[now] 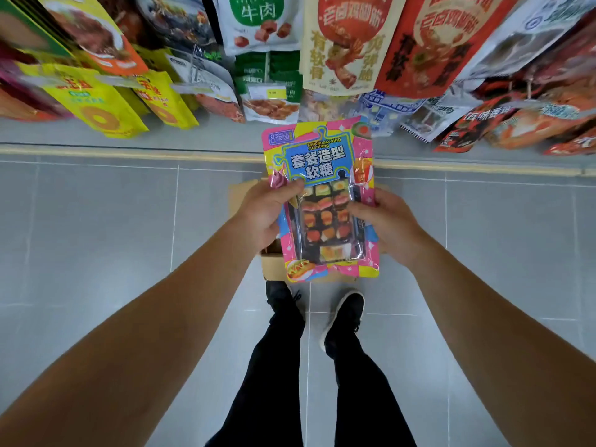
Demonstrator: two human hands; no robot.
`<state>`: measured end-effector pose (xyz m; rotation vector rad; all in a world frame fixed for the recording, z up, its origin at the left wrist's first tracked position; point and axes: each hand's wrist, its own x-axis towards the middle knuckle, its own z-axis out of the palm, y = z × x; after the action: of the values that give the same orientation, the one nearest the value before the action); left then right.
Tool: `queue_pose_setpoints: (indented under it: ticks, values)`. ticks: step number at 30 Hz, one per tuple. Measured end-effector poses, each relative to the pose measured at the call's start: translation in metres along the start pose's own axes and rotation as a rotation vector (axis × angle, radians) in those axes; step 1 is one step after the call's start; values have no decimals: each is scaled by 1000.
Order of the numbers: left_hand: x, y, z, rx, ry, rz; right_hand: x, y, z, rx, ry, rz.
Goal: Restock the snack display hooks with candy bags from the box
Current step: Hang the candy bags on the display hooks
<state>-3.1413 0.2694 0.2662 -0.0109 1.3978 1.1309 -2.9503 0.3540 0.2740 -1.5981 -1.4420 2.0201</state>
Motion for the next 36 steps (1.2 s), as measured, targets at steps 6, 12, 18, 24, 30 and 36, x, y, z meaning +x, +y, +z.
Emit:
queue_pose_setpoints:
  ticks: [6, 12, 18, 24, 30, 36]
  values:
    - [-64, 27, 45, 101, -41, 35, -63, -33, -22, 97, 97, -3]
    - [-143, 16, 111, 162, -137, 123, -132, -53, -76, 186, 139, -48]
    - [-227, -8, 194, 218, -126, 273, -213, -58, -147, 188, 98, -209]
    - [-311, -6, 283, 260, -150, 413, -235, -58, -239, 271, 151, -315]
    - [-367, 17, 354, 334, -199, 583, -339, -126, -283, 284, 149, -500]
    - [-411, 64, 406, 355, -225, 711, -392, -192, -314, 328, 195, -610]
